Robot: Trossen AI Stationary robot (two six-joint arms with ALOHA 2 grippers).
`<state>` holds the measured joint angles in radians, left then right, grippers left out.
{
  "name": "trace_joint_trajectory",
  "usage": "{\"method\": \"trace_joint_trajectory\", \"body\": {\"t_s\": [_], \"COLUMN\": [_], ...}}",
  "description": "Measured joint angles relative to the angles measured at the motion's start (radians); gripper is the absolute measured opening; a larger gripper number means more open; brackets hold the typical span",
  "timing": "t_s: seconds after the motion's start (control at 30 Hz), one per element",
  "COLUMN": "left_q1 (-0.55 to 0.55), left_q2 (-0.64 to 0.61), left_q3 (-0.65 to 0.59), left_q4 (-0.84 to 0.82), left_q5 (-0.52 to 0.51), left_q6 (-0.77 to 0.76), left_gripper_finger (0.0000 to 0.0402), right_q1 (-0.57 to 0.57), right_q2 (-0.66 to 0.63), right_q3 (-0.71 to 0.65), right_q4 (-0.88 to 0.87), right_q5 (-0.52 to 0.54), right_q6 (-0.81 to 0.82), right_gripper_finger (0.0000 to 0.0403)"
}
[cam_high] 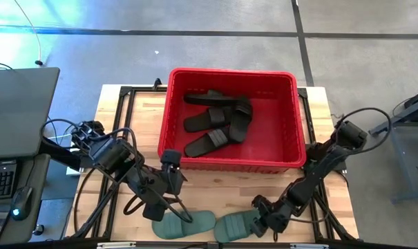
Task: Pick and place slides into bin
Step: Put the green slide into the red bin
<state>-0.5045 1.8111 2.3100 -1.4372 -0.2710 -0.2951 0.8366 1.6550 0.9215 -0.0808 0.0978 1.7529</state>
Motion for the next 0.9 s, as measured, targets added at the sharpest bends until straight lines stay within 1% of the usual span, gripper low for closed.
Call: {"method": "trace_joint_trajectory", "body": {"t_s": [0.1, 0.27, 0.43, 0.6, 0.77, 0.9], "left_q1": [0.0, 0.0, 0.0, 0.0, 0.0, 0.0], "left_q2": [0.006, 0.022, 0.027, 0.027, 0.027, 0.027], "left_q3": [-0.001, -0.001, -0.001, -0.001, -0.001, -0.001], "left_q4": [0.0, -0.001, -0.001, -0.001, -0.001, -0.001], "left_q5": [0.019, 0.036, 0.035, 0.035, 0.035, 0.031], "left_q6": [-0.001, 0.0, 0.002, 0.002, 0.002, 0.011], "left_gripper_finger": [0.0271, 0.0271, 0.0271, 0.0271, 0.0271, 0.0271], "right_q1": [-0.018, -0.05, -0.085, -0.104, -0.104, -0.108], "right_q2": [0.0, 0.0, 0.008, 0.023, 0.073, 0.13], "right_q3": [-0.044, -0.081, -0.085, -0.085, -0.085, -0.085], "right_q4": [0.068, 0.231, 0.224, 0.231, 0.296, 0.37], "right_q5": [0.005, 0.022, -0.009, -0.017, -0.038, -0.024], "right_q6": [-0.008, -0.086, -0.111, -0.12, -0.12, -0.116], "right_gripper_finger": [0.0134, 0.0134, 0.0134, 0.0134, 0.0134, 0.0133]}}
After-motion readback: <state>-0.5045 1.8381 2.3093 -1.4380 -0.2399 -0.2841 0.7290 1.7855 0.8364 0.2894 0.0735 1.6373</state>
